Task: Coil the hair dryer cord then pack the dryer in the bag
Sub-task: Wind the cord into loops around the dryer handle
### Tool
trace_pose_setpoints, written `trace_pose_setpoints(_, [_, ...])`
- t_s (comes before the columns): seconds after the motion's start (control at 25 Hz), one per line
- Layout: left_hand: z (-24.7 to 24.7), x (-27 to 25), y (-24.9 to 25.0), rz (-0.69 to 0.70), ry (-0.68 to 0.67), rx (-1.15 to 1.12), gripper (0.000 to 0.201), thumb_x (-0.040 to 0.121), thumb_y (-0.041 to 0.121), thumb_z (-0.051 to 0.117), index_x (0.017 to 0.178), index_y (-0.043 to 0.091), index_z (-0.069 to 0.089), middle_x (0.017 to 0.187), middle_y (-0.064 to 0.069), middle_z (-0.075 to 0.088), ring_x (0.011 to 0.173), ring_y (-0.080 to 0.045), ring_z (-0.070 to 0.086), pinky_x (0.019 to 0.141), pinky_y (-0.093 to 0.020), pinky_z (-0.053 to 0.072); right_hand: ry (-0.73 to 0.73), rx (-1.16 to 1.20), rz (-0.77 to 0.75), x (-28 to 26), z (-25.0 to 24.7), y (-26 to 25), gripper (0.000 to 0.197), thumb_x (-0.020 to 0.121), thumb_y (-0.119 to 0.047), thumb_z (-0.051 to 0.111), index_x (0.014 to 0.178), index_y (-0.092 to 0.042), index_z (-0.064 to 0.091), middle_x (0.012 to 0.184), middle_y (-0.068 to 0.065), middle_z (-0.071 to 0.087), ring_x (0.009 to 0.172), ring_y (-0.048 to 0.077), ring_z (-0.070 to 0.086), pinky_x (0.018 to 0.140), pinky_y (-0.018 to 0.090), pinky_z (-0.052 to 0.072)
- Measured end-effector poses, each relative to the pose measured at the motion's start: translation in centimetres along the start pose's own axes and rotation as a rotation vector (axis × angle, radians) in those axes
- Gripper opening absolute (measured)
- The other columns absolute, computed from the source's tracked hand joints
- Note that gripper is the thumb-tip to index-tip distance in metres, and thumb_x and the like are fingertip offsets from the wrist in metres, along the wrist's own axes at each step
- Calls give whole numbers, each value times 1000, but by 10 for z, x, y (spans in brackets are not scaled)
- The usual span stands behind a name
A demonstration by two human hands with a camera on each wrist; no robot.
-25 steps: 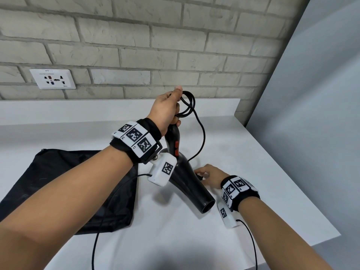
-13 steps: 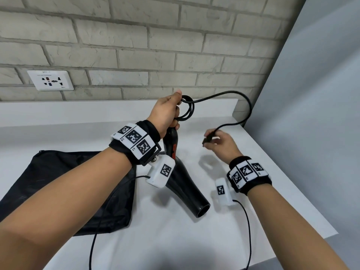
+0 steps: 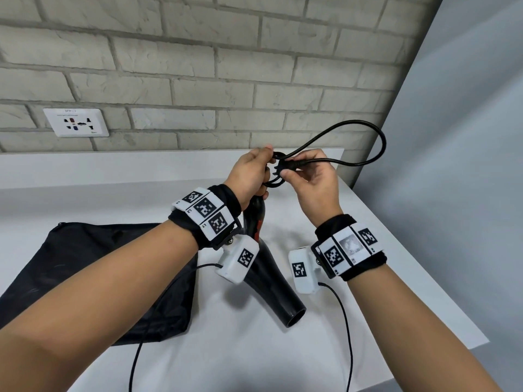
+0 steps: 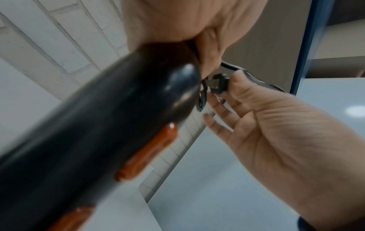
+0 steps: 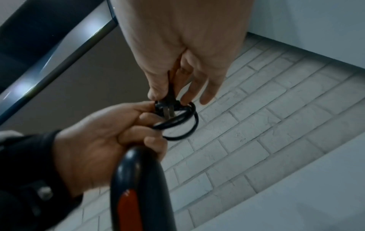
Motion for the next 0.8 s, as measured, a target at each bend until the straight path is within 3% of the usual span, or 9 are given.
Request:
trace_pose_setpoints(0.04, [3, -2, 1, -3, -21, -4, 27, 97, 36, 38, 77, 19, 46, 37, 10, 29, 28, -7, 20, 46, -24, 28, 23, -85, -4, 0, -1, 1, 34, 68, 0, 71, 76, -27, 52, 81, -11, 60, 80, 9, 61, 78, 28, 46])
trace_pose_setpoints(0.12, [8, -5, 3, -14, -59, -14, 25, 97, 35, 38, 79, 21, 46, 40, 8, 28, 29, -7, 20, 44, -22, 29, 86, -172, -2, -1, -3, 4, 38, 66, 1, 75, 71, -29, 52, 87, -13, 50, 79, -3, 55, 70, 15, 43])
trace_pose_setpoints(0.2, [12, -8, 3, -32, -109, -30, 25, 98, 36, 37, 80, 22, 46, 40, 8, 27, 30, -7, 17, 42, -20, 29, 144, -140, 18, -1, -7, 8, 40, 66, 3, 75, 73, -27, 50, 92, -5, 43, 73, -9, 54, 63, 9, 44])
trace_pose_setpoints(0.28, [16, -10, 2, -51, -160, -38, 26, 98, 38, 36, 78, 23, 45, 39, 9, 26, 30, -7, 15, 41, -19, 28, 118, 2, 33, -1, -7, 10, 47, 69, 8, 69, 85, -26, 42, 98, 0, 46, 76, -6, 56, 64, 13, 48])
trace_pose_setpoints(0.36, [20, -12, 2, -61, -195, -26, 27, 98, 38, 35, 77, 23, 45, 38, 10, 26, 29, -6, 15, 42, -19, 28, -8, 132, 45, 0, -1, 11, 48, 70, 7, 61, 96, -27, 39, 101, -3, 50, 88, 6, 57, 74, 19, 51])
trace_pose_setpoints(0.44, [22, -14, 3, -60, -207, -1, 29, 99, 37, 34, 76, 22, 44, 36, 11, 28, 28, -5, 17, 42, -20, 27, -146, 172, 110, -1, 7, 18, 40, 70, 2, 52, 98, -26, 46, 97, 0, 56, 91, 16, 56, 86, 35, 50])
trace_pose_setpoints(0.52, [22, -14, 1, -68, -216, 22, 31, 98, 39, 34, 74, 22, 42, 37, 11, 26, 29, -5, 16, 43, -20, 27, -203, 74, 172, -2, 8, 25, 36, 73, -4, 51, 96, -32, 49, 91, 1, 57, 92, 21, 55, 89, 46, 48])
trace_pose_setpoints(0.68, [19, -14, -1, -108, -229, 51, 37, 98, 44, 31, 76, 18, 47, 38, 11, 22, 30, -7, 13, 44, -22, 26, -277, -100, 268, -7, 4, 33, 8, 89, -13, 51, 91, -19, 54, 80, -7, 50, 81, 12, 54, 78, 41, 51])
trace_pose_setpoints(0.8, [15, -14, 6, -122, -233, 21, 39, 97, 46, 30, 72, 19, 44, 38, 11, 19, 30, -8, 11, 45, -23, 26, -315, -164, 288, -13, -2, 44, 16, 85, -33, 50, 80, -18, 49, 73, -5, 46, 70, 9, 48, 67, 32, 49])
Point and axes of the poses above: each hand's wrist, its own x-axis towards the middle knuckle, its own z-axis out of the palm, y = z × x, the point moved 6 cm from there along x, towards the middle knuckle
